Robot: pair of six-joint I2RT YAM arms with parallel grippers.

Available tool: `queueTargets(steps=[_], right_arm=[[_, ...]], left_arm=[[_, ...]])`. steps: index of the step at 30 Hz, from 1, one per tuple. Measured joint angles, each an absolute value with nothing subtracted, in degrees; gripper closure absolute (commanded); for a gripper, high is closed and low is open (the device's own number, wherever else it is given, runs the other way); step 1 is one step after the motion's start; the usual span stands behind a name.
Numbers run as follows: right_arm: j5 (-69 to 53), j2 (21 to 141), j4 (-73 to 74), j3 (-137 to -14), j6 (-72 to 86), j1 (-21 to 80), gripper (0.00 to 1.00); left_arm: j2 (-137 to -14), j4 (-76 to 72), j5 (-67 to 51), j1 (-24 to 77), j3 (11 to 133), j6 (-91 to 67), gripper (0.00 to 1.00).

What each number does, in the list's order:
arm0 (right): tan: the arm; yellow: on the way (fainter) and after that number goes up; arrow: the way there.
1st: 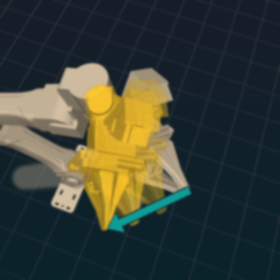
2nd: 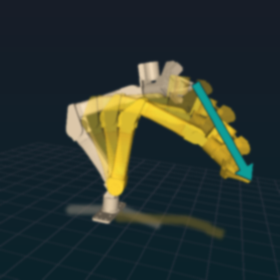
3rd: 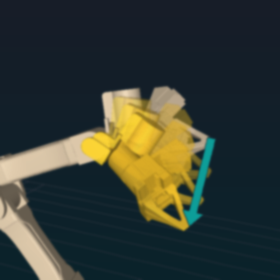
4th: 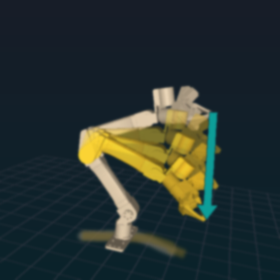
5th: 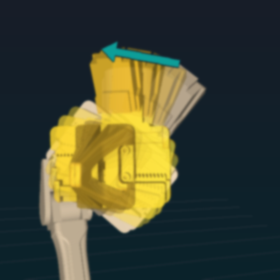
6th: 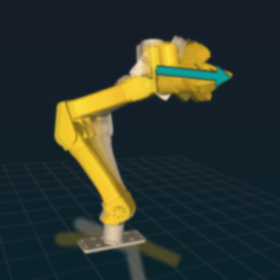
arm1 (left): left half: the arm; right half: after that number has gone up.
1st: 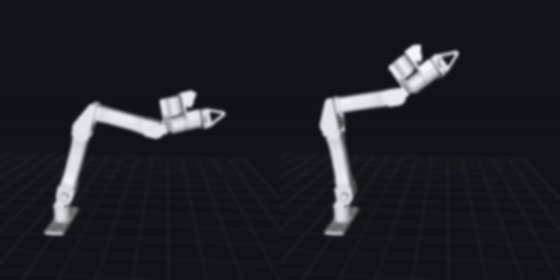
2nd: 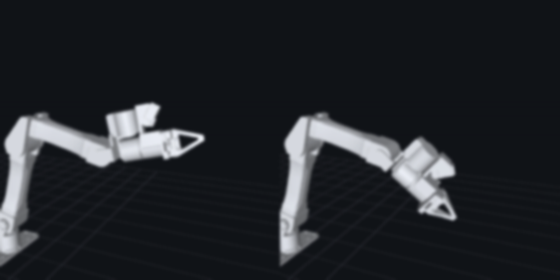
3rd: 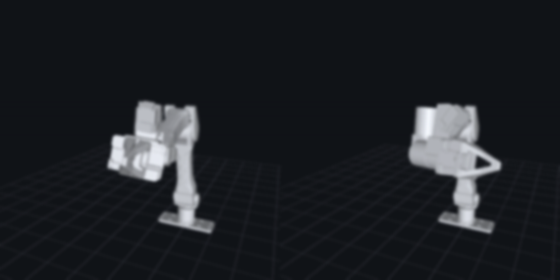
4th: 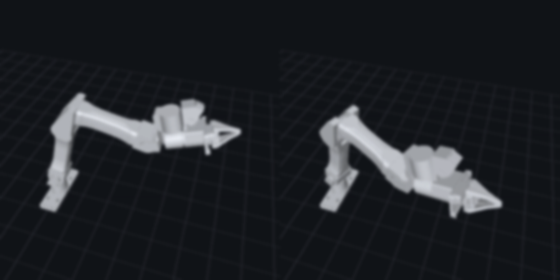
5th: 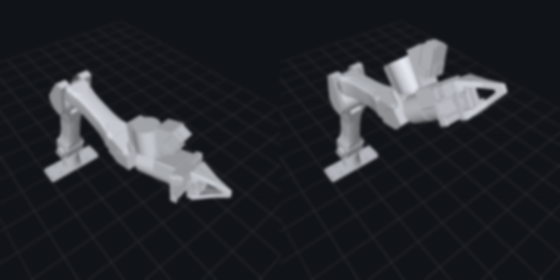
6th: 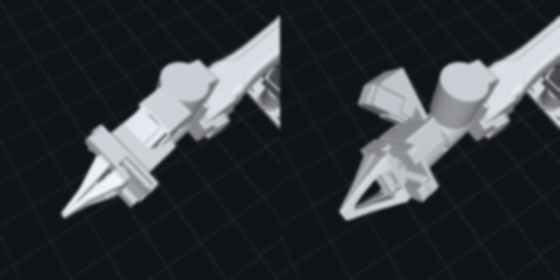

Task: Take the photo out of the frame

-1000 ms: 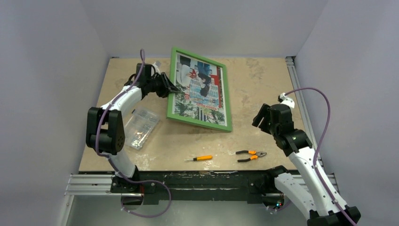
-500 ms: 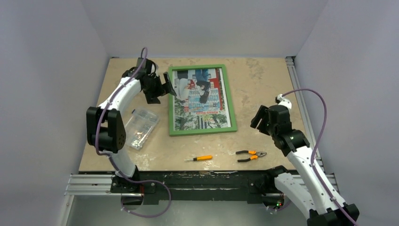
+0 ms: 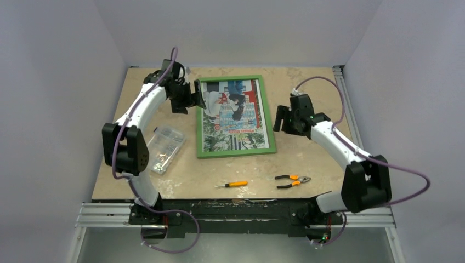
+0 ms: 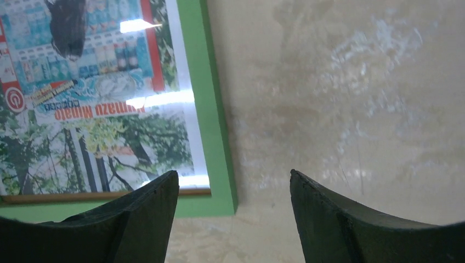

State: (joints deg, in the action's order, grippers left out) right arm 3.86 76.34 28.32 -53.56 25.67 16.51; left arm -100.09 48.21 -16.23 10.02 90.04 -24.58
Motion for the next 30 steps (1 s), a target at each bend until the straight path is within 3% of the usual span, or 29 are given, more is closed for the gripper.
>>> queueTargets(steps=[7,12,17,21,26,30], right_arm=[[0.25,90.48,23.44,-62.81,19.90,16.86,0.30],[-1.48,98.50,20.14,-66.70,16.29,16.86,0.38],[-2.42,103.96,18.22,-66.74,13.63,16.86,0.53],[-2.68,105.82,17.02,-66.85,12.34,16.88,0.60],[-2.52,105.93,16.32,-66.83,11.46,17.37,0.65],[-2.55,106.26,15.92,-66.83,11.22,17.58,0.73]], left_arm=[[-110.91,53.54,-11.77,13.89,98.91,-20.62,0.19],[-112.77,53.71,-8.80,14.66,98.00,-19.18,0.20],[-115.11,53.76,-7.70,14.70,98.10,-18.28,0.33],[-119.11,53.93,-7.60,14.83,98.54,-18.13,0.34],[-121.54,54.13,-6.09,14.94,98.54,-17.74,0.25],[-122.32,54.08,-5.69,15.00,98.56,-17.72,0.37]])
